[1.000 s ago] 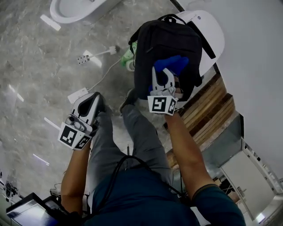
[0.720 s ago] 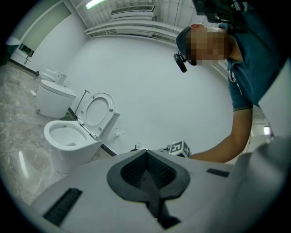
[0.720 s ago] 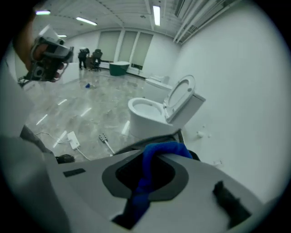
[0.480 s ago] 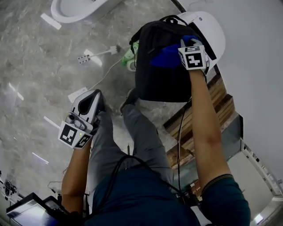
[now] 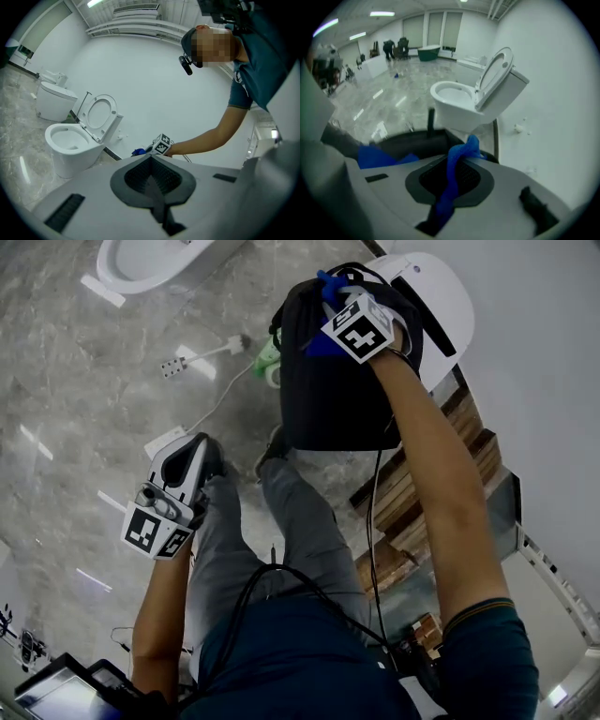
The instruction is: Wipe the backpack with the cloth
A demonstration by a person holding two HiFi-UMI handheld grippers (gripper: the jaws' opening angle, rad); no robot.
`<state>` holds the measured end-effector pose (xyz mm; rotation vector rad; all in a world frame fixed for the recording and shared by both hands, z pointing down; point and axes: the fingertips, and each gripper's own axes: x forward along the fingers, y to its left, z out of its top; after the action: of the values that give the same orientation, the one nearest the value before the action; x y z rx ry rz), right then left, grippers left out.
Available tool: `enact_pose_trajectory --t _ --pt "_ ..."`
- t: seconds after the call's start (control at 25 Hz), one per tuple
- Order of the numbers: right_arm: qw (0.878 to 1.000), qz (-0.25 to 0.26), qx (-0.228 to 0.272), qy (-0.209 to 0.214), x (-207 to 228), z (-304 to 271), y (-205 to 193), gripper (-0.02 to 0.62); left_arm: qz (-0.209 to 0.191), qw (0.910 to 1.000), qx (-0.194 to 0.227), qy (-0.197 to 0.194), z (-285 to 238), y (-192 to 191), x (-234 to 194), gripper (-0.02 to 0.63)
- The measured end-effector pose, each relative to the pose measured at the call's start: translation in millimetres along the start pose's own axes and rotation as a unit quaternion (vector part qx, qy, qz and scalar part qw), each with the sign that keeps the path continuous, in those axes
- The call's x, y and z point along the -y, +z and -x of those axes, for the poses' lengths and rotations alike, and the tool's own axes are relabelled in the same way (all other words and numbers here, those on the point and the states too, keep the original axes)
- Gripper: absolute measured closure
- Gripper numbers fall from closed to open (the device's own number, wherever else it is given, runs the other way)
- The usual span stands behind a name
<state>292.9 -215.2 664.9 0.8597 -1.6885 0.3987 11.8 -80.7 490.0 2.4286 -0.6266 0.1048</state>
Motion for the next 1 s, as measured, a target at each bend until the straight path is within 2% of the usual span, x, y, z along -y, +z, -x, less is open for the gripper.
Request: enact_pose_trajectory --t 0.08,0.12,0.2,0.28,0.36,0.4,0.48,0.6,0.64,0.68,0.72,0.76,0.84,0.88,0.92,0.96,1.0 --pt "0.998 -0.018 -0.043 -0.037 21.3 15.8 -54.6 0.571 0.000 1.0000 0.003 0.001 -0.7 3.8 -1.2 0.603" --pt "0.996 -0.052 -0.047 -0.057 29.2 29.2 -82.5 0.571 0.000 1.0000 0.004 0.002 -0.7 4.7 -1.9 0.603" --pt "0.987 -0.129 -0.012 -0.097 31.0 67.6 -121.8 0.571 0.001 1.0000 0.004 0.002 -0.2 4.2 -2.8 0.603" --pt "0.973 -0.186 0.023 -0.136 13.0 105.7 -149.4 0.571 0.003 1.0000 0.001 0.001 -0.2 1.4 -3.8 0.603" --pt "0.949 -0.263 0.053 -0.168 -18.7 131.9 -177.5 0.571 0.005 1.0000 -0.002 0.001 -0.9 -1.7 -4.0 0.603" --pt "0.929 -0.314 0.067 -0.184 -36.4 142.2 -193.5 0.571 0.005 1.0000 -0.004 0.000 -1.9 -2.6 -3.4 0.603" --pt "0.876 -0.424 0.078 -0.216 -75.2 156.4 -230.7 0.571 0.003 1.0000 -0.006 -0.004 -5.4 -2.5 -1.1 0.603" --pt "0.770 -0.584 0.084 -0.243 -141.5 159.7 -274.7 0.571 0.001 0.9999 -0.008 -0.011 -11.4 -1.7 1.9 0.603" --pt "0.742 -0.620 0.094 -0.236 -161.1 157.7 -274.1 0.569 0.001 0.9998 -0.010 -0.014 -13.2 -2.6 3.2 0.603" --pt "0.728 -0.641 0.106 -0.220 -178.6 153.9 -263.6 0.571 0.000 0.9998 -0.013 -0.017 -14.9 -3.8 4.7 0.603" --pt "0.727 -0.649 0.118 -0.192 -195.5 147.8 -244.7 0.570 -0.001 0.9997 -0.016 -0.020 -16.3 -5.5 6.2 0.603" --pt "0.739 -0.644 0.129 -0.153 -213.0 139.7 -220.2 0.569 -0.002 0.9996 -0.019 -0.022 -17.4 -7.6 7.7 0.603" --pt "0.787 -0.597 0.141 -0.067 -246.3 123.8 -170.8 0.570 -0.002 0.9994 -0.024 -0.025 -19.8 -12.2 11.9 0.603" --pt "0.809 -0.569 0.141 -0.038 -256.2 119.0 -156.4 0.571 -0.002 0.9993 -0.026 -0.027 -21.7 -13.7 14.5 0.603" --pt "0.822 -0.551 0.139 -0.027 -259.4 117.0 -153.2 0.569 -0.001 0.9992 -0.027 -0.029 -23.7 -14.0 17.4 0.603" --pt "0.825 -0.549 0.133 -0.029 -258.3 117.0 -160.3 0.571 -0.001 0.9992 -0.026 -0.032 -24.9 -13.3 20.0 0.603" --pt "0.820 -0.558 0.121 -0.037 -256.2 117.8 -175.4 0.570 -0.002 0.9991 -0.025 -0.033 -24.9 -12.3 21.9 0.603"
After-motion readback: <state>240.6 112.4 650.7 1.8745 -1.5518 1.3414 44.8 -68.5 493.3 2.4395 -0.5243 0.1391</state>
